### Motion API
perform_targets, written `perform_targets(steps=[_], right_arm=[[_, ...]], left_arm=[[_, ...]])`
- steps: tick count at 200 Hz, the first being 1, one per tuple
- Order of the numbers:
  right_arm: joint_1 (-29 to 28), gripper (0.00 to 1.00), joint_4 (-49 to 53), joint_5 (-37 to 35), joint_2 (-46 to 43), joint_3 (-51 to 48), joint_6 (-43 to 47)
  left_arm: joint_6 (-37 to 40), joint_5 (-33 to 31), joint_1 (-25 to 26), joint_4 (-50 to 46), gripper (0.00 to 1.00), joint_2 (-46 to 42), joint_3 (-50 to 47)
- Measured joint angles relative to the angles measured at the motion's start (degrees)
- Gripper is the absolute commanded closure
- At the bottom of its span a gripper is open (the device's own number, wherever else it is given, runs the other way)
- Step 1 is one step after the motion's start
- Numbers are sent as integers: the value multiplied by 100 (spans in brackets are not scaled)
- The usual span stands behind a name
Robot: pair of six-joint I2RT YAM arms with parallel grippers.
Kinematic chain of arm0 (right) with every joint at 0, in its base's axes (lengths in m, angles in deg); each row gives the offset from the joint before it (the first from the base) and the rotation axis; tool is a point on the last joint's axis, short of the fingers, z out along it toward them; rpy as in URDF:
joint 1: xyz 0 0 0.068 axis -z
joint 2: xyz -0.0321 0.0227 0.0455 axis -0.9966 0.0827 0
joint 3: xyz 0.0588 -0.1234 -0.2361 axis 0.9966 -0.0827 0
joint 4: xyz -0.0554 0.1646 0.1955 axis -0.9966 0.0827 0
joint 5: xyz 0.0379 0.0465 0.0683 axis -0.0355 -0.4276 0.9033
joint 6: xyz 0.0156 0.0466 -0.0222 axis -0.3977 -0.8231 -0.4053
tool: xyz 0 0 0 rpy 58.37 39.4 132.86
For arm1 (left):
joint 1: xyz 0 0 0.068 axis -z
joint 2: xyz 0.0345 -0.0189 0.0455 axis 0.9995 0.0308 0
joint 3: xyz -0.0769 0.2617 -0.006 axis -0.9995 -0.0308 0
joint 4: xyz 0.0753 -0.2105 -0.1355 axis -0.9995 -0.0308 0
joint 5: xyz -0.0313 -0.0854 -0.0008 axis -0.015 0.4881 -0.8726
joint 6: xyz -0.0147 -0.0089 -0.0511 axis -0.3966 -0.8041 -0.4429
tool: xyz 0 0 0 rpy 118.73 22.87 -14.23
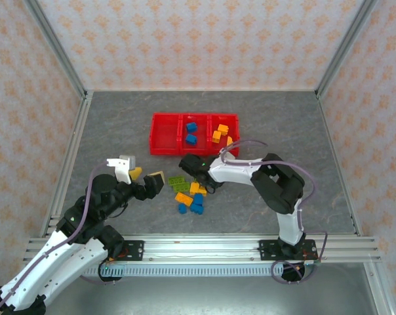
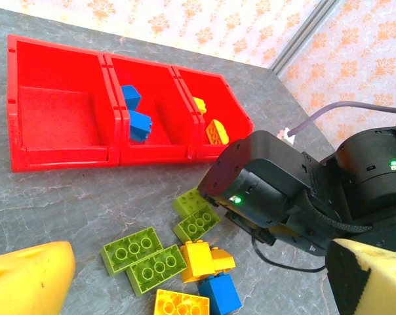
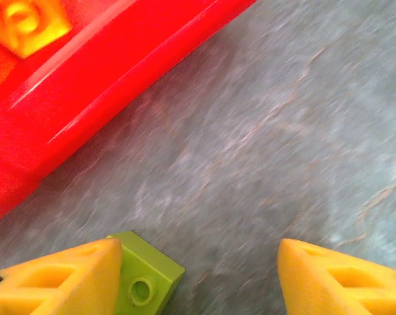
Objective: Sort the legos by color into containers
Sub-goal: Move the lego to the center of the table.
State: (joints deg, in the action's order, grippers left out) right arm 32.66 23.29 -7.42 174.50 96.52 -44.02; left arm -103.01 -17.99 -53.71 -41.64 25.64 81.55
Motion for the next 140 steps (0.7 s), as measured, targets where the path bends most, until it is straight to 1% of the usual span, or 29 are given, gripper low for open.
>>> perform_targets(steps=[61, 73, 90, 104, 120, 140], right_arm=[[404, 36, 323, -522, -601, -509, 557], [466, 31, 356, -555, -761, -608, 678], [496, 20, 352, -540, -931, -634, 863], [492, 12, 238, -444, -1036, -634, 1213], [492, 7, -20, -216, -1091, -632, 1821], [490, 3, -352, 155, -1091, -632, 2614]], left_arm=[[0, 0, 0, 2, 1, 31, 0], [0, 0, 0, 2, 1, 55, 0], [0, -2, 0, 4, 1, 59, -9], [0, -2, 0, 4, 1, 59, -11], [0, -2, 0, 2, 1, 59, -11], [0, -2, 0, 2, 1, 59, -11]])
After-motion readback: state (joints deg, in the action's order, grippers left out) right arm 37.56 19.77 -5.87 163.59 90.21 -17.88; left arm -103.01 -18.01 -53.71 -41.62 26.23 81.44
